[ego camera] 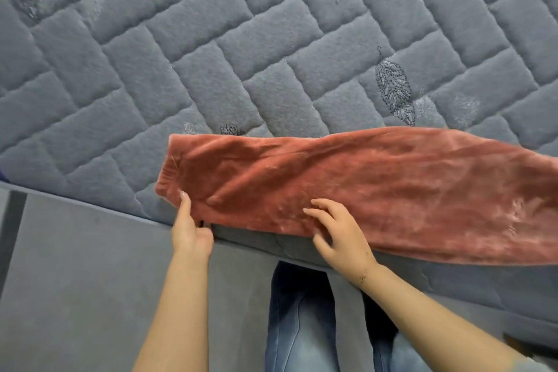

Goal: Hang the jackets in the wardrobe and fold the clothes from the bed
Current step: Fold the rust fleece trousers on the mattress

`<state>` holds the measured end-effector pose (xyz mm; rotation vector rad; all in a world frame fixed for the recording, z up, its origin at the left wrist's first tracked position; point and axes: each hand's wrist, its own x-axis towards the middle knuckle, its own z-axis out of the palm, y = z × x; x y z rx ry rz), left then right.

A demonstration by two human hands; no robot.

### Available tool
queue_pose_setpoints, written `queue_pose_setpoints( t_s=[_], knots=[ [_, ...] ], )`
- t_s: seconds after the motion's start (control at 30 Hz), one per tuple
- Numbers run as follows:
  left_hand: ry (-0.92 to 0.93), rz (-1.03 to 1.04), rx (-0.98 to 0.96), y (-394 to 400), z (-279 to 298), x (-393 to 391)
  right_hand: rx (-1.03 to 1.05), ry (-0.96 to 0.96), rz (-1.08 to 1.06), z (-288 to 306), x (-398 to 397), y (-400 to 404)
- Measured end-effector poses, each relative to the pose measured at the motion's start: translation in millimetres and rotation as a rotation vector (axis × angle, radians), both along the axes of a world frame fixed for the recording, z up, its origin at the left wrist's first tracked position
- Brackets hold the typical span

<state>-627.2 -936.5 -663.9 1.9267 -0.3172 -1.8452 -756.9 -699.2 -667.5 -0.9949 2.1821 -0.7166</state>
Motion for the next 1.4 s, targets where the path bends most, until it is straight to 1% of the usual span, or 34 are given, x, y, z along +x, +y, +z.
queue_pose_setpoints(
  t_s=[0.07, 0.1, 0.17, 0.23, 0.3, 0.33, 0.37, 0.47, 0.57, 0.6, 0.67, 0.7, 0.77, 0.83, 0.9, 0.93, 1.0, 1.03, 1.07, 1.1, 1.13, 1.17, 1.2, 1.23, 1.27, 1.3, 1.33, 1.37, 1.4],
  knots=[
    [0.143, -0.051, 0.001, -3, 12, -6, -0.021, -0.132, -0.181, 2, -2, 4],
    [0.173, -0.086, -0.023, -4, 17, -10, -0.040, -0.210, -0.301, 3, -4, 6],
    [0.162, -0.140, -0.114, -1, 30, -23, -0.084, -0.424, -0.599, 6, -12, 11],
    [0.141, -0.208, -0.253, 11, 46, -40, -0.143, -0.648, -0.888, 8, -22, 17],
    [0.125, -0.373, -0.444, 37, 64, -64, -0.197, -0.753, -1.071, 14, -38, 32],
    [0.112, -0.473, -0.519, 55, 73, -77, -0.229, -0.792, -1.123, 19, -48, 42],
    [0.108, -0.562, -0.555, 75, 83, -91, -0.261, -0.829, -1.156, 26, -57, 54],
    [0.165, -0.781, -0.547, 142, 107, -134, -0.367, -1.002, -1.190, 46, -87, 95],
    [0.166, -1.047, -0.566, 228, 123, -179, -0.479, -1.214, -1.162, 70, -125, 139],
    [0.205, -1.117, -0.590, 259, 125, -195, -0.527, -1.253, -1.151, 78, -139, 154],
    [0.345, -1.251, -0.651, 324, 128, -222, -0.655, -1.251, -1.165, 95, -166, 187],
    [0.381, -1.322, -0.685, 354, 127, -233, -0.717, -1.231, -1.194, 102, -178, 206],
    [0.385, -1.450, -0.736, 403, 120, -254, -0.826, -1.214, -1.237, 109, -203, 251],
    [0.452, -1.558, -0.802, 437, 109, -276, -0.853, -1.184, -1.268, 108, -230, 296],
    [0.508, -1.709, -0.869, 463, 92, -297, -0.868, -1.173, -1.293, 99, -259, 339],
    [0.482, -1.798, -0.893, 474, 81, -307, -0.867, -1.171, -1.318, 90, -274, 358],
    [0.322, -1.984, -0.898, 490, 54, -319, -0.757, -1.098, -1.390, 71, -299, 393],
    [0.214, -2.073, -0.869, 496, 41, -323, -0.649, -1.019, -1.415, 61, -307, 408],
    [0.111, -2.163, -0.854, 500, 29, -325, -0.519, -0.896, -1.437, 51, -311, 422],
    [0.030, -2.232, -0.876, 502, 19, -326, -0.385, -0.733, -1.455, 40, -314, 434],
    [-0.010, -2.259, -0.915, 503, 12, -327, -0.255, -0.539, -1.462, 29, -315, 445],
    [-0.002, -2.214, -0.945, 503, 6, -326, -0.143, -0.365, -1.442, 18, -318, 454],
    [0.023, -2.118, -0.956, 504, 5, -326, -0.068, -0.276, -1.411, 9, -320, 459],
    [0.041, -1.989, -0.955, 503, 6, -325, -0.025, -0.299, -1.397, 1, -322, 462],
    [0.044, -1.858, -0.958, 501, 8, -323, -0.020, -0.411, -1.407, -5, -324, 464],
    [0.022, -1.754, -0.939, 499, 10, -320, -0.040, -0.566, -1.420, -9, -325, 464],
    [0.008, -1.670, -0.859, 496, 13, -317, -0.073, -0.711, -1.421, -10, -325, 465],
    [0.014, -1.598, -0.715, 492, 18, -315, -0.120, -0.854, -1.408, -9, -325, 467],
    [0.055, -1.518, -0.511, 489, 24, -315, -0.203, -1.012, -1.382, -6, -325, 468]
  ],
)
